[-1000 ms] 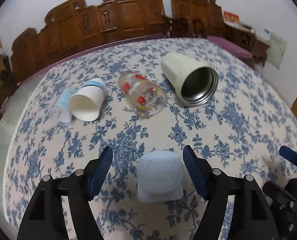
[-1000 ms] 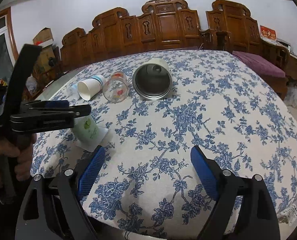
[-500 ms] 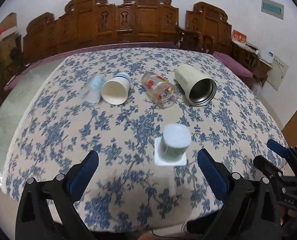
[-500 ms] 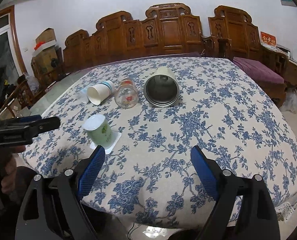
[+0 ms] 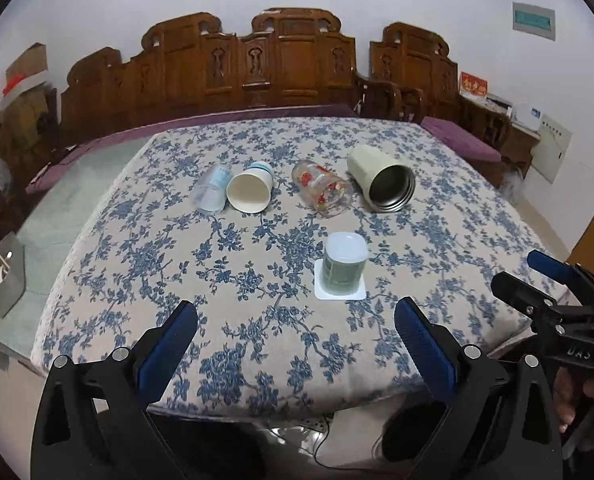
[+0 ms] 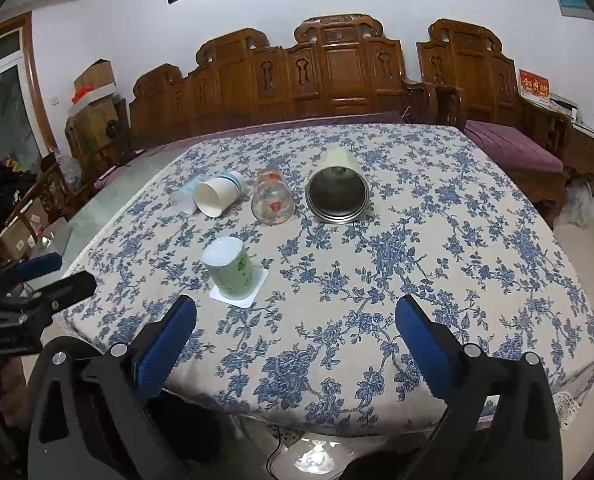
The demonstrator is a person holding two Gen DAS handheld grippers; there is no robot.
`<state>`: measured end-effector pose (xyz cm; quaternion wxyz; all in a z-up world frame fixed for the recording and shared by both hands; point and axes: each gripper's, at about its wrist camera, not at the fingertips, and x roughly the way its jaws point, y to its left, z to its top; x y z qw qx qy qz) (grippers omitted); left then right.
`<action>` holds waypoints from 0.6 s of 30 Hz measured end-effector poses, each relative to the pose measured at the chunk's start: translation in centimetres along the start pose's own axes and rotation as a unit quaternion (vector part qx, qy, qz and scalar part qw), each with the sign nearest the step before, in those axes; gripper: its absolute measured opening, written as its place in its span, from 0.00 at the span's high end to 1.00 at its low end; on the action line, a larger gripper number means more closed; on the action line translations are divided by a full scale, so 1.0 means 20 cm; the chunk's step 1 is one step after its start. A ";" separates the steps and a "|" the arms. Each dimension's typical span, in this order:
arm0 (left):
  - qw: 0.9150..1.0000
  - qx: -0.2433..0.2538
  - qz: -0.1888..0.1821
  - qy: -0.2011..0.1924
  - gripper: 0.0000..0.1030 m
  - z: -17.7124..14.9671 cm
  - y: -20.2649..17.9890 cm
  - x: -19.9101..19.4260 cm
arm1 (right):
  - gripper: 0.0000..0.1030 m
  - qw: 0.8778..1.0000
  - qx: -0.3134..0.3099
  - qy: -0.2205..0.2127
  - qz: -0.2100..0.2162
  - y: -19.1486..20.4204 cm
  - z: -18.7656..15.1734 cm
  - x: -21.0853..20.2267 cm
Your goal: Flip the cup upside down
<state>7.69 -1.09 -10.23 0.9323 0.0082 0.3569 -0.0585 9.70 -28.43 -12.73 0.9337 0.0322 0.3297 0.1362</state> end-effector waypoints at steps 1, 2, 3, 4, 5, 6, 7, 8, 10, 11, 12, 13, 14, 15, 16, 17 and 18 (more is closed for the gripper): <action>1.000 -0.005 -0.001 -0.004 0.08 -0.01 0.01 -0.03 | 0.03 1.000 0.000 -0.004 0.001 0.01 0.01 -0.03; 1.000 -0.007 -0.002 -0.007 0.08 -0.01 0.01 -0.05 | 0.03 1.000 -0.001 -0.008 0.000 0.02 0.01 -0.05; 1.000 -0.010 -0.002 -0.011 0.08 -0.01 0.02 -0.07 | 0.03 1.000 -0.001 -0.012 -0.001 0.03 0.02 -0.07; 1.000 -0.012 0.000 -0.018 0.08 -0.01 0.02 -0.10 | 0.03 1.000 -0.003 -0.018 -0.001 0.04 0.02 -0.11; 1.000 -0.012 0.002 -0.022 0.08 -0.01 0.02 -0.12 | 0.03 1.000 -0.004 -0.024 -0.001 0.05 0.03 -0.14; 1.000 -0.013 0.004 -0.027 0.08 -0.01 0.03 -0.15 | 0.03 1.000 -0.007 -0.030 -0.003 0.06 0.04 -0.17; 0.999 -0.013 0.006 -0.033 0.08 0.00 0.03 -0.17 | 0.03 0.999 -0.008 -0.036 -0.004 0.07 0.05 -0.19; 0.999 -0.015 0.006 -0.040 0.08 0.01 0.04 -0.21 | 0.03 0.999 -0.011 -0.043 -0.005 0.09 0.06 -0.22; 0.998 -0.023 0.005 -0.055 0.08 0.03 0.05 -0.28 | 0.03 0.998 -0.016 -0.060 -0.004 0.11 0.08 -0.29; 0.998 -0.026 0.003 -0.061 0.08 0.04 0.06 -0.30 | 0.03 0.997 -0.018 -0.069 -0.004 0.12 0.09 -0.32; 0.997 -0.027 0.004 -0.070 0.08 0.05 0.06 -0.34 | 0.03 0.997 -0.022 -0.080 -0.006 0.14 0.11 -0.36; 0.996 -0.024 0.007 -0.081 0.08 0.07 0.06 -0.39 | 0.03 0.996 -0.024 -0.088 -0.007 0.15 0.12 -0.39; 0.996 -0.021 0.009 -0.087 0.08 0.08 0.06 -0.41 | 0.03 0.995 -0.027 -0.097 -0.009 0.16 0.13 -0.43; 0.995 -0.018 0.013 -0.094 0.08 0.09 0.05 -0.44 | 0.03 0.994 -0.029 -0.107 -0.011 0.17 0.15 -0.46; 0.995 -0.015 0.017 -0.100 0.08 0.09 0.05 -0.47 | 0.03 0.993 -0.030 -0.113 -0.012 0.18 0.15 -0.49; 0.994 -0.010 0.022 -0.108 0.08 0.10 0.04 -0.50 | 0.03 0.992 -0.031 -0.121 -0.013 0.19 0.17 -0.52; 0.993 -0.008 0.025 -0.113 0.08 0.10 0.03 -0.52 | 0.03 0.991 -0.032 -0.127 -0.015 0.19 0.17 -0.54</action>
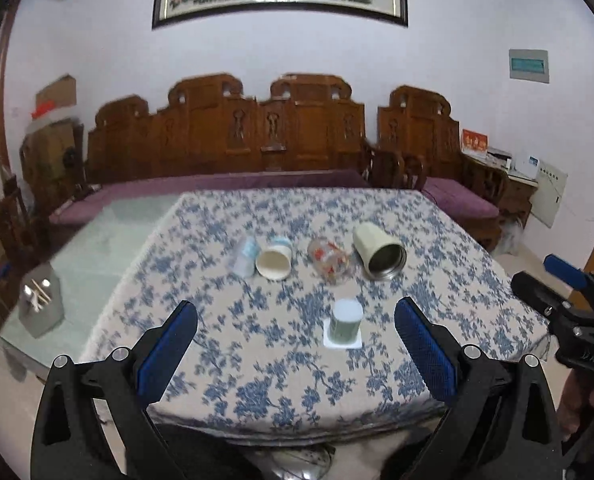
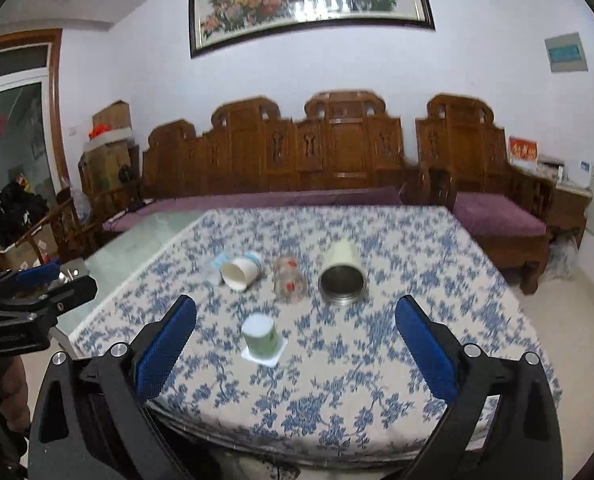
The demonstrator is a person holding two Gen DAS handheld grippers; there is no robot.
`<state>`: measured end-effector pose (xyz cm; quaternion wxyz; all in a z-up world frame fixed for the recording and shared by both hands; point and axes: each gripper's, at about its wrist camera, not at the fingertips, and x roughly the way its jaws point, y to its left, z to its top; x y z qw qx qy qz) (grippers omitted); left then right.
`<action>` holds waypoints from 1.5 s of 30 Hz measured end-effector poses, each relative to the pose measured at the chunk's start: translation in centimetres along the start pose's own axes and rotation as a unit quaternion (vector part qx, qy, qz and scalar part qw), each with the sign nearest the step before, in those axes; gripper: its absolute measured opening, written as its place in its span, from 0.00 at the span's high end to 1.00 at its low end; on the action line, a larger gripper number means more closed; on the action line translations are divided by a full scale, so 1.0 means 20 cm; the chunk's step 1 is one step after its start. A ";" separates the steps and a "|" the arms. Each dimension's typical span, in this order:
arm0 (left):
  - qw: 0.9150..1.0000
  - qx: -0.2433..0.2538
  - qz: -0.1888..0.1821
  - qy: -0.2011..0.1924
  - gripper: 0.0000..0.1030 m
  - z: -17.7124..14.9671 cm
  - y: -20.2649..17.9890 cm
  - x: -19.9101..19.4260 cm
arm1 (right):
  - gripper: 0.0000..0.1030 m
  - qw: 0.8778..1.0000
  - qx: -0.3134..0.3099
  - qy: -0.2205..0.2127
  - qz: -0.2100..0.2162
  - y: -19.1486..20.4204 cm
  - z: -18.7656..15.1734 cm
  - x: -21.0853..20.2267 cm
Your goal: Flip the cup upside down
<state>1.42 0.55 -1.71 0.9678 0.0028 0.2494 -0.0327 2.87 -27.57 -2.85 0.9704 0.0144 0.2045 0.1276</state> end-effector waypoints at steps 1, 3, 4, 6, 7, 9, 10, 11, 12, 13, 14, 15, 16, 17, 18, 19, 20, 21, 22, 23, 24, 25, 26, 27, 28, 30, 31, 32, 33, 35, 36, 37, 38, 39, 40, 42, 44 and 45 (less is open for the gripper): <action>1.000 0.002 0.002 -0.007 0.08 0.01 0.00 -0.03 | 0.03 1.000 -0.002 -0.007 -0.002 0.00 0.02 -0.03; 1.000 0.004 0.003 -0.014 0.08 0.02 -0.01 -0.06 | 0.03 1.000 -0.003 -0.017 -0.004 0.01 0.04 -0.06; 1.000 0.005 0.004 -0.017 0.08 0.02 -0.01 -0.07 | 0.03 1.000 -0.004 -0.022 -0.005 0.01 0.05 -0.08; 1.000 0.005 0.003 -0.021 0.08 0.03 -0.01 -0.08 | 0.03 1.000 -0.005 -0.027 -0.007 0.01 0.06 -0.10; 1.000 0.005 0.003 -0.023 0.08 0.03 -0.01 -0.09 | 0.03 1.000 -0.004 -0.029 -0.006 0.01 0.07 -0.11; 1.000 0.005 0.004 -0.025 0.08 0.03 -0.01 -0.09 | 0.03 1.000 -0.004 -0.031 -0.007 0.01 0.07 -0.12; 1.000 0.006 0.004 -0.026 0.08 0.03 -0.01 -0.10 | 0.03 0.999 -0.004 -0.031 -0.007 0.01 0.07 -0.12; 1.000 0.006 0.004 -0.026 0.08 0.03 -0.01 -0.10 | 0.03 0.999 -0.003 -0.031 -0.007 0.01 0.07 -0.12; 1.000 0.005 0.004 -0.026 0.08 0.03 -0.01 -0.10 | 0.03 0.999 -0.003 -0.031 -0.007 0.01 0.07 -0.12; 1.000 0.005 0.004 -0.026 0.08 0.03 -0.01 -0.10 | 0.03 0.999 -0.003 -0.031 -0.007 0.01 0.07 -0.12; 1.000 0.005 0.005 -0.027 0.08 0.02 -0.02 -0.10 | 0.03 1.000 -0.003 -0.030 -0.007 0.01 0.07 -0.12; 1.000 0.004 0.005 -0.027 0.08 0.02 -0.02 -0.10 | 0.03 1.000 -0.003 -0.029 -0.007 0.01 0.07 -0.12; 1.000 0.004 0.005 -0.027 0.08 0.02 -0.02 -0.10 | 0.03 1.000 -0.003 -0.029 -0.007 0.01 0.07 -0.12; 1.000 0.004 0.006 -0.027 0.08 0.02 -0.02 -0.10 | 0.03 1.000 -0.003 -0.029 -0.007 0.01 0.07 -0.12; 1.000 0.003 0.006 -0.028 0.08 0.02 -0.02 -0.10 | 0.03 1.000 -0.003 -0.029 -0.006 0.01 0.07 -0.12; 1.000 0.003 0.006 -0.028 0.08 0.02 -0.02 -0.10 | 0.03 1.000 -0.003 -0.029 -0.007 0.01 0.07 -0.12; 1.000 0.004 0.005 -0.028 0.08 0.02 -0.02 -0.10 | 0.03 1.000 -0.003 -0.029 -0.007 0.01 0.07 -0.12; 1.000 0.004 0.005 -0.027 0.08 0.02 -0.02 -0.10 | 0.03 1.000 -0.002 -0.028 -0.007 0.01 0.07 -0.12; 1.000 0.003 0.006 -0.027 0.08 0.02 -0.02 -0.10 | 0.03 1.000 -0.001 -0.028 -0.007 0.01 0.07 -0.12; 1.000 0.003 0.005 -0.028 0.08 0.02 -0.02 -0.11 | 0.03 1.000 -0.001 -0.027 -0.007 0.01 0.07 -0.12; 1.000 0.004 0.006 -0.028 0.08 0.02 -0.02 -0.10 | 0.03 1.000 0.000 -0.028 -0.008 0.01 0.07 -0.12; 1.000 0.004 0.006 -0.028 0.08 0.02 -0.02 -0.10 | 0.03 1.000 -0.001 -0.028 -0.007 0.01 0.07 -0.12; 1.000 0.004 0.006 -0.028 0.08 0.02 -0.02 -0.11 | 0.03 1.000 -0.001 -0.028 -0.007 0.01 0.07 -0.12; 1.000 0.004 0.006 -0.028 0.08 0.02 -0.02 -0.11 | 0.03 1.000 -0.001 -0.028 -0.008 0.01 0.07 -0.12; 1.000 0.003 0.007 -0.028 0.08 0.02 -0.02 -0.11 | 0.03 1.000 0.000 -0.027 -0.007 0.01 0.07 -0.12; 1.000 0.003 0.007 -0.029 0.08 0.02 -0.02 -0.11 | 0.03 1.000 0.000 -0.027 -0.007 0.01 0.07 -0.12; 1.000 0.003 0.007 -0.029 0.08 0.02 -0.02 -0.11 | 0.03 1.000 0.000 -0.027 -0.007 0.01 0.07 -0.12; 1.000 0.003 0.008 -0.029 0.08 0.02 -0.02 -0.11 | 0.03 1.000 0.001 -0.027 -0.007 0.01 0.07 -0.11; 1.000 0.003 0.008 -0.029 0.08 0.02 -0.02 -0.10 | 0.03 1.000 0.001 -0.027 -0.007 0.01 0.06 -0.11; 1.000 0.003 0.008 -0.029 0.08 0.02 -0.02 -0.10 | 0.03 1.000 0.001 -0.027 -0.008 0.01 0.06 -0.11; 1.000 0.003 0.008 -0.029 0.08 0.02 -0.02 -0.10 | 0.03 1.000 0.001 -0.026 -0.007 0.01 0.06 -0.11; 1.000 0.003 0.008 -0.029 0.08 0.02 -0.02 -0.10 | 0.03 1.000 0.002 -0.026 -0.007 0.00 0.06 -0.11; 1.000 0.002 0.008 -0.029 0.08 0.02 -0.02 -0.10 | 0.03 1.000 0.003 -0.025 -0.007 0.00 0.06 -0.10; 1.000 0.002 0.007 -0.029 0.08 0.02 -0.02 -0.10 | 0.03 1.000 0.003 -0.025 -0.008 0.00 0.05 -0.10; 1.000 0.003 0.008 -0.029 0.08 0.02 -0.02 -0.10 | 0.03 1.000 0.002 -0.025 -0.008 0.00 0.05 -0.10; 1.000 0.003 0.008 -0.029 0.08 0.02 -0.02 -0.10 | 0.03 1.000 0.003 -0.025 -0.007 0.00 0.05 -0.10; 1.000 0.003 0.008 -0.029 0.08 0.02 -0.02 -0.10 | 0.03 1.000 0.003 -0.025 -0.007 0.00 0.05 -0.10; 1.000 0.003 0.008 -0.029 0.08 0.02 -0.02 -0.10 | 0.03 1.000 0.003 -0.025 -0.007 0.00 0.05 -0.10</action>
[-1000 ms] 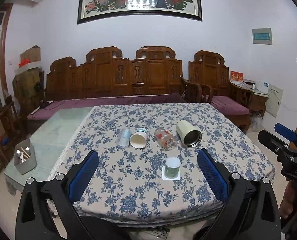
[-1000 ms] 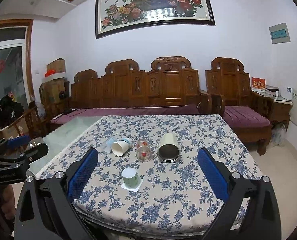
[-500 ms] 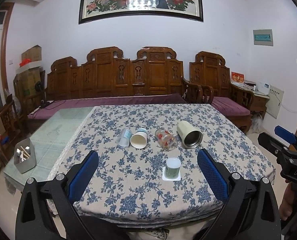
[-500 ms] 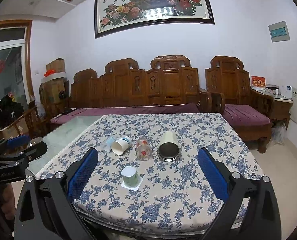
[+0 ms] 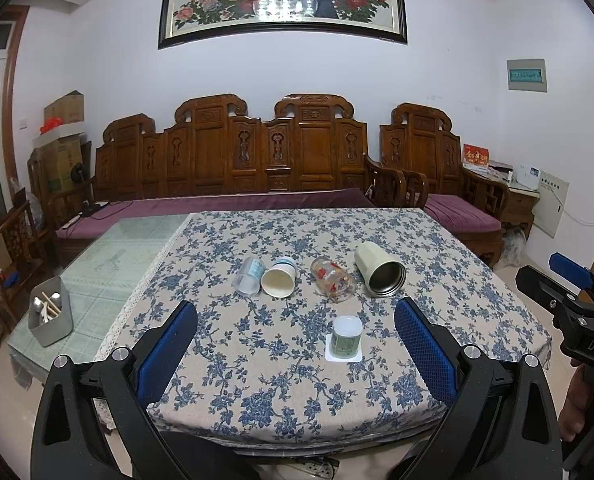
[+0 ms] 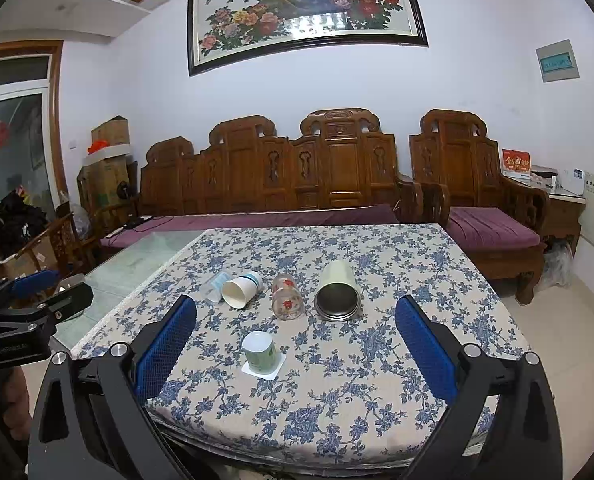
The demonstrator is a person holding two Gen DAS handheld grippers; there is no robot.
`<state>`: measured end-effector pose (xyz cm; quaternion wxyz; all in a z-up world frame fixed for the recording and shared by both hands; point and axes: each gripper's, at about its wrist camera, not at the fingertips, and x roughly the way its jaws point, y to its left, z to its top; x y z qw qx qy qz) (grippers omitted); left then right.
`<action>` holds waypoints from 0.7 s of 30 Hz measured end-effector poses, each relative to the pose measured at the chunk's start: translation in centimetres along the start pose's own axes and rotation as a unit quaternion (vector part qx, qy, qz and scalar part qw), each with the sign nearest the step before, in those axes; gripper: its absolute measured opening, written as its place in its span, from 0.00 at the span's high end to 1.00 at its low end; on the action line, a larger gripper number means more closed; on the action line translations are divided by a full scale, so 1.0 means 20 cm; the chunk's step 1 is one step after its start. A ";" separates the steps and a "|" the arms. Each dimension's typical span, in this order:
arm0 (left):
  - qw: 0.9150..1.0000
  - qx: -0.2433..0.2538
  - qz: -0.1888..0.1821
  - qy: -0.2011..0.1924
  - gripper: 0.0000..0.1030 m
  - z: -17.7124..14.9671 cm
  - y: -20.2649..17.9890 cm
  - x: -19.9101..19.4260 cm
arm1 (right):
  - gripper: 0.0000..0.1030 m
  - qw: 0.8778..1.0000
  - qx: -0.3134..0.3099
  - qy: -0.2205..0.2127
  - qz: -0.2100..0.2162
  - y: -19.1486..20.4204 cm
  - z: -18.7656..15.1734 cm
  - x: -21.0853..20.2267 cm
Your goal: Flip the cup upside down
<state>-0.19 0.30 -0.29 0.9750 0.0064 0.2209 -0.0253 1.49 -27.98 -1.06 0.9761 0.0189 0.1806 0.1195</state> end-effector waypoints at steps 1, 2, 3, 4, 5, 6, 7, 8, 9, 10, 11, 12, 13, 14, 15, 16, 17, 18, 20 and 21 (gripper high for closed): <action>1.000 0.000 0.000 0.000 0.08 0.00 0.00 0.00 | 0.03 1.000 0.000 0.000 0.000 0.00 0.00 0.00; 1.000 -0.001 0.000 0.000 0.08 0.00 0.00 0.00 | 0.03 1.000 0.001 0.001 0.001 0.00 0.00 0.00; 1.000 -0.001 0.001 0.000 0.08 0.00 0.00 0.00 | 0.03 1.000 0.001 0.001 0.001 0.00 -0.01 0.00; 1.000 -0.001 0.001 0.000 0.08 0.00 0.00 0.00 | 0.03 1.000 0.001 0.001 0.001 0.00 -0.01 0.01; 1.000 -0.001 0.001 0.000 0.08 0.00 0.00 0.00 | 0.03 1.000 0.002 0.002 0.001 0.00 -0.02 0.01; 1.000 -0.001 0.001 0.000 0.08 0.00 0.00 0.00 | 0.03 1.000 0.002 0.002 0.001 0.01 -0.02 0.01; 1.000 -0.001 0.001 0.000 0.08 0.00 0.00 0.00 | 0.03 1.000 0.002 0.002 0.001 0.01 -0.02 0.01; 1.000 -0.001 0.001 0.000 0.08 0.00 0.00 0.00 | 0.03 1.000 0.002 0.002 0.001 0.01 -0.02 0.01; 1.000 -0.001 0.000 0.000 0.08 0.00 0.00 0.00 | 0.03 1.000 0.003 0.003 0.002 0.01 -0.02 0.01; 1.000 -0.001 0.001 0.000 0.08 0.00 0.00 0.00 | 0.03 1.000 0.002 0.003 0.002 0.01 -0.02 0.02; 1.000 -0.001 0.001 0.000 0.08 0.00 0.00 0.00 | 0.03 1.000 0.002 0.003 0.002 0.01 -0.02 0.02; 1.000 -0.002 0.001 0.000 0.08 0.00 0.00 0.00 | 0.03 1.000 0.002 0.003 0.002 0.01 -0.03 0.02; 1.000 -0.002 0.000 0.000 0.08 0.00 0.00 0.00 | 0.03 1.000 0.002 0.003 0.002 0.01 -0.03 0.02; 1.000 -0.001 0.001 -0.001 0.08 0.00 0.00 0.00 | 0.03 1.000 0.002 0.003 0.002 0.01 -0.03 0.02; 1.000 -0.001 0.001 -0.001 0.08 0.00 0.00 0.00 | 0.03 1.000 0.002 0.004 0.002 0.01 -0.03 0.02; 1.000 0.000 0.001 -0.001 0.08 0.00 0.00 0.00 | 0.03 1.000 0.002 0.004 0.002 0.02 -0.03 0.02; 1.000 -0.001 0.001 -0.001 0.08 0.00 0.00 0.00 | 0.03 1.000 0.002 0.004 0.002 0.01 -0.03 0.02; 1.000 -0.002 0.002 -0.001 0.08 0.01 0.00 0.00 | 0.03 1.000 0.002 0.003 0.002 0.01 -0.03 0.02; 1.000 -0.002 0.002 -0.002 0.08 0.01 0.00 0.00 | 0.03 1.000 0.002 0.004 0.002 0.01 -0.03 0.02; 1.000 -0.002 0.002 -0.002 0.08 0.01 0.00 0.00 | 0.03 1.000 0.003 0.004 0.002 0.01 -0.03 0.02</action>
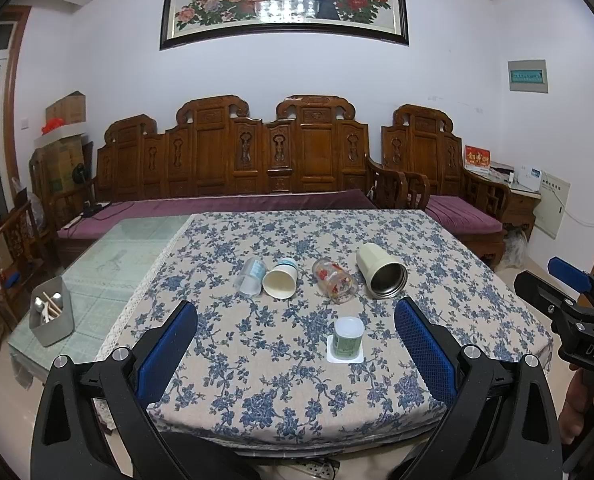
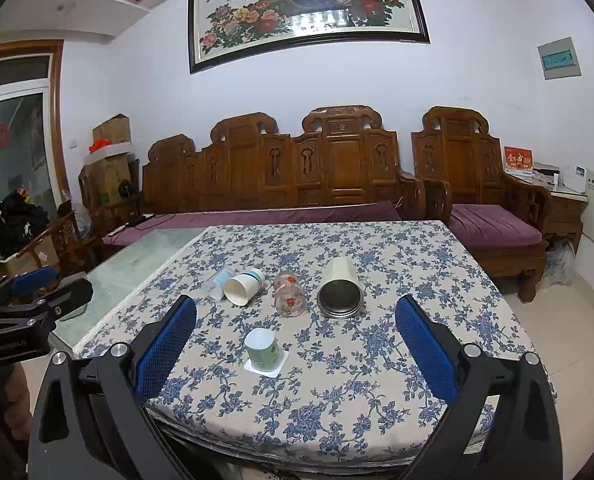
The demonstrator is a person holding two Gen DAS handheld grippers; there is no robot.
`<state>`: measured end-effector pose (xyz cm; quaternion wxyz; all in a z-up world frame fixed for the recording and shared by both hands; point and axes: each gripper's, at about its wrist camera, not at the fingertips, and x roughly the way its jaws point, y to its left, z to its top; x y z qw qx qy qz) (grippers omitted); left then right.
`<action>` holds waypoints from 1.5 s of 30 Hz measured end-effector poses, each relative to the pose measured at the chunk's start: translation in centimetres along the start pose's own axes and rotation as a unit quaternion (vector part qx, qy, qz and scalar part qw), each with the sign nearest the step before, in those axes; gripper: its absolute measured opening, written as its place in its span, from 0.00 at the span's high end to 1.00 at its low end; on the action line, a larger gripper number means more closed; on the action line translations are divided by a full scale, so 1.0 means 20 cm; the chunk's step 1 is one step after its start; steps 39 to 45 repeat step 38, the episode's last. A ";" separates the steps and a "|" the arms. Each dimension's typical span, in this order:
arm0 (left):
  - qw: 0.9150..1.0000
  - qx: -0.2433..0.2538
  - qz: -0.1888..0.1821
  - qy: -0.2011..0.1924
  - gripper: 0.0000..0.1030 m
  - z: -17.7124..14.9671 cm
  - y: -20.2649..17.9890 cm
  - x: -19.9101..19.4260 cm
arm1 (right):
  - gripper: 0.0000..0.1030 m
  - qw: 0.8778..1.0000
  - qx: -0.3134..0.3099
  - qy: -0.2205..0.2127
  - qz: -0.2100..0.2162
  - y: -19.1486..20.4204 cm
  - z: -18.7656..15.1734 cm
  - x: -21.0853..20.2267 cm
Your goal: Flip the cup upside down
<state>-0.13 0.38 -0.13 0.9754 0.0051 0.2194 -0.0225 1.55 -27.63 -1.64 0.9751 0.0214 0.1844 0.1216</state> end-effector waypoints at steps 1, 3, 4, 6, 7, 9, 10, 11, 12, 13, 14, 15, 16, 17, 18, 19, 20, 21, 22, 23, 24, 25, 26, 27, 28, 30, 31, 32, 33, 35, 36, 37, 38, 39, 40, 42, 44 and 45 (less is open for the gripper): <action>1.000 0.000 0.000 0.000 0.08 0.00 0.00 0.00 | 0.03 1.000 0.000 0.000 0.000 0.00 0.00 0.00; 1.000 0.000 0.000 0.000 0.08 0.00 0.00 0.00 | 0.03 1.000 0.001 0.001 0.000 0.00 0.00 0.00; 1.000 0.000 0.000 -0.001 0.08 0.00 0.00 0.00 | 0.03 1.000 0.001 0.001 0.000 0.00 0.00 0.00; 1.000 0.000 0.001 -0.001 0.08 0.00 0.00 0.00 | 0.03 1.000 0.001 0.001 0.000 0.01 -0.01 0.00; 1.000 -0.001 0.001 -0.001 0.08 0.00 0.01 0.00 | 0.03 1.000 0.000 0.001 0.000 0.01 -0.01 0.00; 1.000 0.000 0.001 -0.001 0.08 0.00 0.00 0.00 | 0.03 1.000 0.001 0.001 0.000 0.00 0.00 0.01; 1.000 0.000 0.002 -0.001 0.08 0.00 0.00 0.00 | 0.03 1.000 0.000 0.001 0.000 0.00 0.00 0.00; 1.000 0.001 0.003 -0.002 0.08 0.00 0.01 0.00 | 0.03 1.000 0.001 0.001 0.000 0.00 0.00 0.00; 1.000 0.000 0.003 -0.002 0.08 0.00 0.01 0.00 | 0.03 1.000 0.001 0.001 0.000 0.00 0.00 0.00; 1.000 -0.001 0.003 -0.003 0.08 0.01 0.01 0.00 | 0.03 1.000 0.001 0.001 0.000 0.00 0.00 0.00; 1.000 -0.001 0.003 -0.003 0.08 0.01 0.01 -0.01 | 0.03 1.000 0.001 0.001 0.001 0.01 0.00 0.00; 1.000 -0.001 0.004 -0.004 0.08 0.01 0.01 -0.01 | 0.03 1.000 0.001 0.001 0.001 0.01 -0.01 0.00; 1.000 -0.001 0.004 -0.005 0.08 0.01 0.01 -0.01 | 0.03 1.000 0.001 0.001 0.001 0.00 0.00 0.00; 1.000 -0.001 0.004 -0.005 0.08 0.02 0.00 -0.01 | 0.03 1.000 0.001 0.001 0.000 0.00 0.00 0.00; 1.000 -0.001 0.004 -0.006 0.08 0.02 0.00 -0.01 | 0.03 1.000 0.001 0.001 0.001 0.01 -0.01 0.00; 1.000 -0.001 0.004 -0.006 0.08 0.02 0.00 -0.01 | 0.03 1.000 0.001 0.001 0.000 0.00 -0.01 0.01; 1.000 -0.001 0.004 -0.006 0.08 0.02 0.00 -0.01 | 0.03 1.000 0.001 0.001 0.000 0.00 0.00 0.00; 1.000 -0.001 0.004 -0.006 0.08 0.02 0.00 -0.01 | 0.03 1.000 0.001 0.001 0.000 0.01 -0.01 0.00; 1.000 -0.001 0.005 -0.006 0.08 0.02 0.00 0.00 | 0.03 1.000 0.001 0.001 0.000 0.00 0.00 0.00; 1.000 -0.001 0.005 -0.006 0.08 0.02 -0.01 -0.01 | 0.03 1.000 0.001 0.001 0.000 0.00 0.00 0.00; 1.000 -0.001 0.005 -0.006 0.08 0.02 0.00 -0.01 | 0.03 1.000 0.001 0.001 0.001 0.00 0.00 0.00; 1.000 -0.001 0.005 -0.006 0.08 0.02 -0.01 -0.01 | 0.03 1.000 0.001 0.001 0.001 0.00 0.00 0.00; 1.000 0.000 0.005 -0.007 0.08 0.02 -0.01 -0.01 | 0.03 1.000 0.001 0.001 0.001 0.00 0.00 0.00; 1.000 -0.001 0.005 -0.007 0.08 0.02 0.00 -0.01 | 0.03 1.000 0.001 0.001 0.001 0.00 0.00 0.00; 1.000 -0.001 0.005 -0.006 0.08 0.02 0.00 -0.01 | 0.03 1.000 0.001 0.001 0.001 0.00 0.00 0.00; 1.000 0.000 0.005 -0.007 0.08 0.02 0.00 -0.01 | 0.03 1.000 0.001 0.001 0.002 0.01 -0.01 0.00; 1.000 -0.001 0.005 -0.007 0.08 0.01 -0.01 -0.01 | 0.03 1.000 0.001 0.001 0.002 0.01 -0.01 0.00; 1.000 0.000 0.005 -0.006 0.08 0.01 -0.01 -0.01 | 0.03 1.000 0.001 0.001 0.002 0.00 -0.01 0.00; 1.000 0.000 0.005 -0.006 0.08 0.01 0.00 -0.01 | 0.03 1.000 0.001 0.001 0.002 0.00 -0.01 0.00; 1.000 0.000 0.005 -0.007 0.08 0.01 0.00 -0.01 | 0.03 1.000 0.002 0.001 0.002 0.01 -0.01 0.00; 1.000 0.000 0.005 -0.007 0.08 0.01 0.00 -0.01 | 0.03 1.000 0.002 0.001 0.002 0.00 -0.01 0.00; 1.000 0.000 0.005 -0.007 0.08 0.01 -0.01 -0.01 | 0.03 1.000 0.001 0.001 0.002 0.01 -0.01 0.00; 1.000 0.000 0.005 -0.007 0.08 0.01 -0.01 -0.01 | 0.03 1.000 0.001 0.001 0.002 0.00 -0.01 0.00; 1.000 0.000 0.005 -0.007 0.08 0.01 -0.01 -0.01 | 0.03 1.000 0.001 0.001 0.002 0.00 -0.01 0.00; 1.000 0.000 0.005 -0.007 0.08 0.01 -0.01 -0.01 | 0.03 1.000 0.001 0.001 0.002 0.00 -0.01 0.00; 1.000 0.000 0.005 -0.007 0.08 0.01 -0.01 -0.01 | 0.03 1.000 0.001 0.001 0.002 0.00 -0.01 0.00; 1.000 0.000 0.005 -0.007 0.08 0.01 -0.01 -0.01 | 0.03 1.000 0.001 0.001 0.002 0.00 -0.01 0.00; 1.000 0.000 0.005 -0.007 0.08 0.01 -0.01 -0.01 | 0.03 1.000 0.001 0.001 0.002 0.00 -0.01 0.00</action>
